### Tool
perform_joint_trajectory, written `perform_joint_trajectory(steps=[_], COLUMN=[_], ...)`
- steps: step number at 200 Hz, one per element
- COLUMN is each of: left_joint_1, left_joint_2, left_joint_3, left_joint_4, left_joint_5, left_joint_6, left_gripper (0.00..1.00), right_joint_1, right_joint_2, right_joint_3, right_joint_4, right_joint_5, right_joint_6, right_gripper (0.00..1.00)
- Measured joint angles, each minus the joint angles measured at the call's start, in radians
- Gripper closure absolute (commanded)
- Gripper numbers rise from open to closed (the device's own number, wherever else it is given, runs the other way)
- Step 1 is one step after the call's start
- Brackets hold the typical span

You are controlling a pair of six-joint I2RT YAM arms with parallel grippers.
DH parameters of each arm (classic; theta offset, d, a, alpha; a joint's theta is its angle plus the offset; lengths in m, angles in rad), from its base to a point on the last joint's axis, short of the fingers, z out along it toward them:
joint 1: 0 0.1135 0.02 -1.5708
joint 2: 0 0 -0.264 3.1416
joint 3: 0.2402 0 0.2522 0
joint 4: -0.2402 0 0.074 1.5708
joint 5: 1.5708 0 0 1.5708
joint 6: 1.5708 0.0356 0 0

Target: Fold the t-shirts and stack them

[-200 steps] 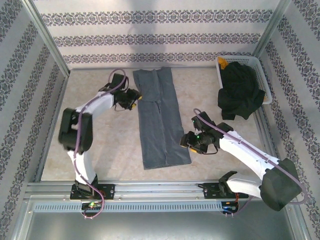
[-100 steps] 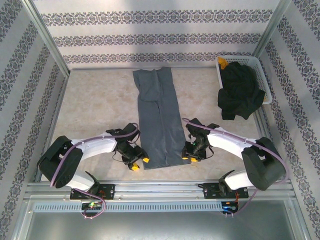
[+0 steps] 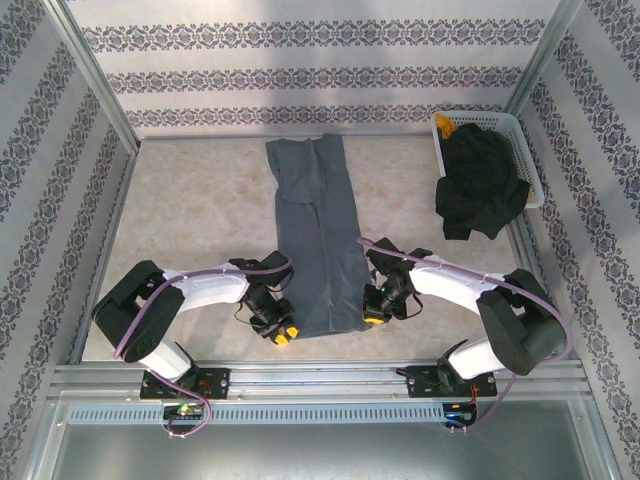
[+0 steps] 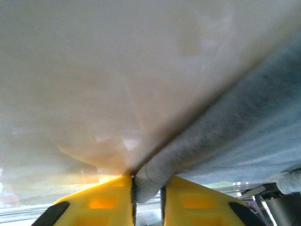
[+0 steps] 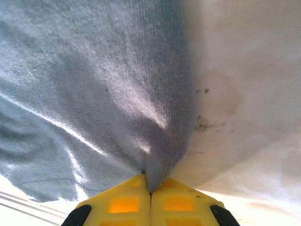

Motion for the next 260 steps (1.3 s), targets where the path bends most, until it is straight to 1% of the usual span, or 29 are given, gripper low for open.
perform_joint_trajectory(steps=[12,40,61,82,100,114,126,146,173,196,236,239,247,256,260], left_joint_1=[-0.007,-0.008,0.006,0.031,0.047,0.070,0.109,0.189,0.277,0.332,0.411,0.416,0.429,0.441,0.447], left_joint_2=[-0.014,-0.111,-0.224,-0.285,-0.293,-0.292,-0.289,-0.249,-0.119,-0.011,0.174,0.187,0.224,0.267,0.286], left_joint_3=[-0.003,-0.056,-0.121,-0.112,-0.066,-0.027,0.001,0.040,0.152,0.248,0.418,0.428,0.457,0.488,0.501], left_joint_4=[0.015,0.074,0.076,0.068,0.088,0.114,0.153,0.237,0.313,0.375,0.408,0.408,0.415,0.423,0.426], left_joint_5=[-0.014,-0.083,-0.090,-0.103,-0.123,-0.149,-0.172,-0.206,-0.228,-0.229,-0.210,-0.208,-0.202,-0.192,-0.189], left_joint_6=[0.005,0.017,0.027,0.041,0.040,0.036,0.027,0.013,0.023,0.033,0.076,0.079,0.082,0.087,0.092], left_gripper=[1.00,1.00,1.00,1.00,1.00,1.00,1.00,1.00,1.00,1.00,1.00,0.98,0.90,0.74,0.68], right_joint_1=[0.013,0.051,0.066,0.063,0.032,-0.023,-0.073,-0.143,-0.198,-0.232,-0.278,-0.282,-0.291,-0.301,-0.305], right_joint_2=[-0.016,-0.061,-0.103,-0.132,-0.126,-0.109,-0.086,-0.011,0.150,0.294,0.506,0.520,0.560,0.610,0.629], right_joint_3=[0.000,-0.001,-0.005,0.016,0.094,0.178,0.243,0.356,0.527,0.677,0.915,0.932,0.973,1.022,1.040], right_joint_4=[-0.011,-0.033,-0.053,-0.085,-0.129,-0.143,-0.139,-0.135,-0.120,-0.112,-0.112,-0.114,-0.114,-0.115,-0.116], right_joint_5=[-0.005,-0.041,-0.076,-0.091,-0.091,-0.090,-0.090,-0.087,-0.082,-0.081,-0.077,-0.078,-0.078,-0.082,-0.086], right_joint_6=[0.000,-0.002,-0.004,0.004,0.019,0.030,0.042,0.049,0.045,0.037,0.020,0.020,0.019,0.023,0.021], right_gripper=[1.00,1.00,1.00,1.00,1.00,1.00,1.00,1.00,1.00,1.00,1.00,1.00,0.99,0.80,0.72])
